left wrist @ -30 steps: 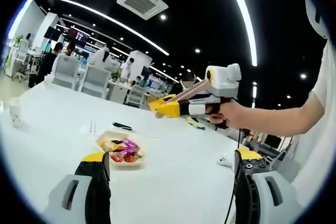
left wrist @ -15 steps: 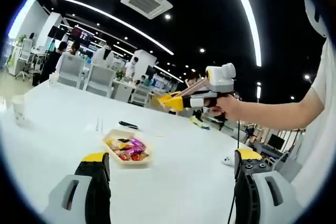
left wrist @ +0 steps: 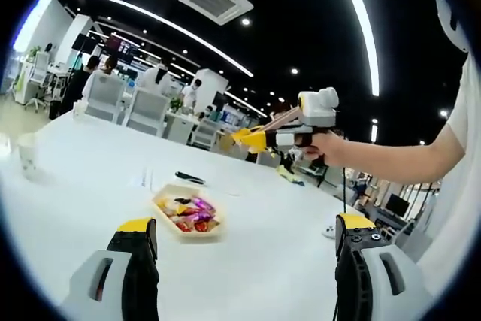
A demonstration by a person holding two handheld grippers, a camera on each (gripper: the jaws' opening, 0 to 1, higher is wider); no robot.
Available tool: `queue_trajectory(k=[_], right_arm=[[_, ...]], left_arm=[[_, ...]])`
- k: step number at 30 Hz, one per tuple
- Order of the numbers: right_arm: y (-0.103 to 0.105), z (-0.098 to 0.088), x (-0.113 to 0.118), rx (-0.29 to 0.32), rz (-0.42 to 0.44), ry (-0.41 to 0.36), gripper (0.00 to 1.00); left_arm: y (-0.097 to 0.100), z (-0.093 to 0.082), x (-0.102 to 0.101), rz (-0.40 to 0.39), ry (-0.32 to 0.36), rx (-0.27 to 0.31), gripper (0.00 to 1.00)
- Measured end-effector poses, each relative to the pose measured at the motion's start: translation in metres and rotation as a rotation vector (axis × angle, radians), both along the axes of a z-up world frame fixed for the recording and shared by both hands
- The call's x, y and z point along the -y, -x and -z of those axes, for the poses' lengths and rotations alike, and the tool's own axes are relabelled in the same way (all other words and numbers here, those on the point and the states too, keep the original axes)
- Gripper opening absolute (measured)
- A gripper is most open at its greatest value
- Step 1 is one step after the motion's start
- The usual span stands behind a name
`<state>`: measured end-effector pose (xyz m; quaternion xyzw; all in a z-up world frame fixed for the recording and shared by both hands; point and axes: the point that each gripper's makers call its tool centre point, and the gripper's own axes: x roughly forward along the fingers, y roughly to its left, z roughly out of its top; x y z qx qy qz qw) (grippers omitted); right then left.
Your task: Place the target food into the container with the food tongs after gripping and lifting it, then release it inside without dropping or visibly crushing the food.
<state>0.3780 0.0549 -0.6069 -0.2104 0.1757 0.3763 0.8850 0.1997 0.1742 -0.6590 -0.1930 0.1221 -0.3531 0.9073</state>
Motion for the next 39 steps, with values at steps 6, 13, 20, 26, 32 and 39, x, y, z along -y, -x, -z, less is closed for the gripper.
queue_trajectory(k=[6, 13, 20, 26, 32, 39], right_arm=[[-0.018, 0.005, 0.0, -0.005, 0.01, -0.005, 0.23], [-0.035, 0.009, -0.004, -0.012, 0.032, -0.031, 0.23], [-0.05, 0.017, -0.001, -0.023, 0.06, -0.053, 0.23], [-0.061, 0.034, 0.004, -0.041, 0.073, -0.053, 0.24], [-0.071, 0.046, 0.008, -0.084, 0.115, -0.101, 0.25], [-0.079, 0.048, 0.008, -0.103, 0.135, -0.136, 0.26]], left_arm=[[-0.005, 0.006, -0.003, -0.005, -0.009, -0.019, 0.99], [-0.009, 0.011, -0.006, -0.001, -0.012, -0.035, 0.99], [-0.017, 0.019, -0.01, -0.009, -0.016, -0.053, 0.99], [-0.026, 0.024, -0.009, -0.023, -0.012, -0.056, 0.99], [-0.03, 0.029, -0.007, -0.022, -0.028, -0.053, 0.99], [-0.038, 0.03, -0.012, -0.024, -0.037, -0.062, 0.99]])
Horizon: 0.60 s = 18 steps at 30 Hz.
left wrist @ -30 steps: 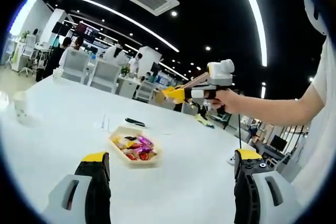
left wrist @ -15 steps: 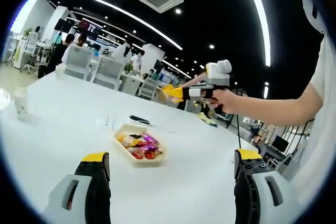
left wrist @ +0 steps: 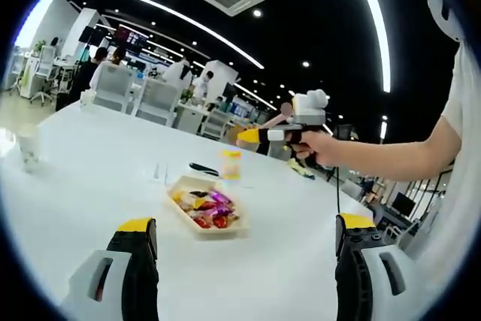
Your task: Place the target food into the container with the food tongs after gripping and lifting it, then release it inside without dropping or visibly crushing the food.
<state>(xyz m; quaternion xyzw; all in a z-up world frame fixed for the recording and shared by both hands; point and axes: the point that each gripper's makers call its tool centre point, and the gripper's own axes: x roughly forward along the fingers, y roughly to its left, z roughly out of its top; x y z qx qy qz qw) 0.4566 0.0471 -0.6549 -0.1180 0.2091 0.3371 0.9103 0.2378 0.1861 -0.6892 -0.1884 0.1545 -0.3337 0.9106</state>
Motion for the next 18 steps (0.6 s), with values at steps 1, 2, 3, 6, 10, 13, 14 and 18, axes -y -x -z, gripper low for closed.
queue_trajectory(k=[1, 2, 3, 6, 10, 13, 14, 18], right_arm=[[-0.001, 0.0, 0.0, 0.0, 0.004, -0.005, 0.26], [-0.001, 0.0, 0.0, 0.001, 0.007, -0.007, 0.26], [-0.001, 0.0, 0.0, -0.002, 0.009, -0.008, 0.26], [0.0, 0.001, 0.001, -0.004, 0.016, -0.006, 0.26], [0.005, 0.002, 0.0, -0.002, 0.007, 0.014, 0.26], [0.007, 0.002, 0.001, -0.001, 0.01, 0.016, 0.27], [0.009, 0.001, 0.001, -0.003, 0.014, 0.013, 0.27], [0.018, 0.0, -0.003, -0.01, 0.007, 0.004, 0.27]], left_arm=[[-0.001, 0.0, -0.001, 0.0, -0.007, 0.005, 0.99], [-0.001, 0.0, -0.001, -0.001, -0.009, 0.01, 0.99], [-0.002, 0.0, -0.002, -0.001, -0.006, 0.01, 0.99], [-0.004, -0.001, -0.003, -0.002, -0.001, 0.011, 0.99], [-0.002, 0.001, -0.002, 0.001, -0.006, 0.011, 0.99], [0.0, 0.0, -0.001, 0.002, -0.001, 0.011, 0.99], [0.002, 0.0, 0.0, 0.004, 0.0, 0.011, 0.99], [0.007, -0.001, 0.001, 0.013, 0.0, 0.001, 0.99]])
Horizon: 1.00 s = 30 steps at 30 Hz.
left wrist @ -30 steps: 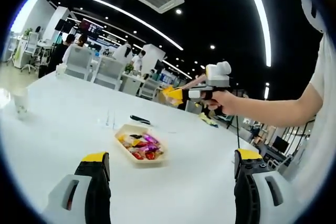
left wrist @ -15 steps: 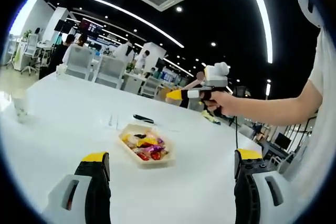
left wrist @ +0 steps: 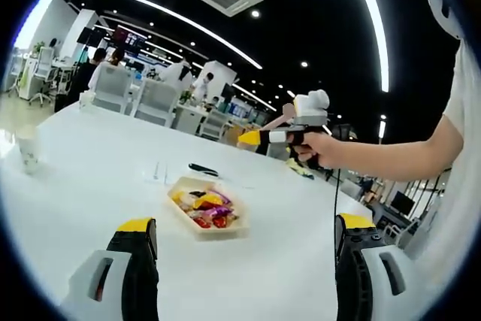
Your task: Place the target food into the container with the food tongs after gripping and lifting it, then release it inside without dropping or visibly crushing the food.
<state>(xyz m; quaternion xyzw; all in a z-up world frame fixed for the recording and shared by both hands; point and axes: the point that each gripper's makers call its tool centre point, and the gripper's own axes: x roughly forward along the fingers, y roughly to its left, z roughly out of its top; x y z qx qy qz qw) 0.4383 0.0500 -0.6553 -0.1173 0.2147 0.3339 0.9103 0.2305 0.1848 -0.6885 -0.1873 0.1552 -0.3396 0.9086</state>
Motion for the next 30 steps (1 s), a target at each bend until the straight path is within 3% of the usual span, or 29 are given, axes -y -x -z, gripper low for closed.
queue_trajectory(k=[16, 23, 30], right_arm=[[0.025, -0.003, 0.008, -0.004, 0.029, -0.056, 0.27], [0.035, -0.006, 0.007, -0.004, 0.036, -0.076, 0.27], [0.049, -0.014, 0.007, -0.002, 0.044, -0.102, 0.27]], left_arm=[[0.011, -0.001, 0.008, 0.04, 0.02, -0.01, 0.99], [0.012, -0.012, 0.015, 0.062, 0.027, 0.008, 0.99], [0.024, -0.019, 0.019, 0.09, 0.035, 0.016, 0.97]])
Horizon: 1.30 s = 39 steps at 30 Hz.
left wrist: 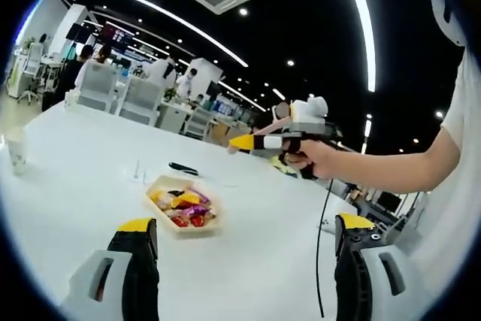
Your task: Place the target food into the container with the food tongs after gripping and lifting it, then release it inside without dropping or visibly crushing the food.
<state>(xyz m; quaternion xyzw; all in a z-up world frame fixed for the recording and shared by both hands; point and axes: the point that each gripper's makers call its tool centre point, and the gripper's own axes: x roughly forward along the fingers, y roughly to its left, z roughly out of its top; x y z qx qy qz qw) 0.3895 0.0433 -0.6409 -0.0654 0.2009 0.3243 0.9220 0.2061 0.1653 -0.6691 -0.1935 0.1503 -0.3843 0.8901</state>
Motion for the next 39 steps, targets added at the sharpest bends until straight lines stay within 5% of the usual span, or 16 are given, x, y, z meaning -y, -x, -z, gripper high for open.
queue_trajectory(k=[13, 21, 29, 39], right_arm=[[0.024, -0.012, 0.0, 0.021, -0.015, 0.008, 0.27], [0.045, -0.019, 0.0, 0.022, 0.012, -0.051, 0.27], [0.057, -0.024, 0.002, 0.023, 0.014, -0.063, 0.27], [0.07, -0.025, 0.01, 0.042, 0.019, -0.053, 0.28]], left_arm=[[0.025, -0.007, 0.009, 0.062, 0.001, 0.015, 0.98], [0.043, -0.015, 0.002, 0.052, 0.061, 0.012, 0.98], [0.046, -0.024, 0.003, 0.064, 0.105, -0.029, 0.99], [0.052, -0.033, 0.012, 0.086, 0.106, -0.004, 0.99]])
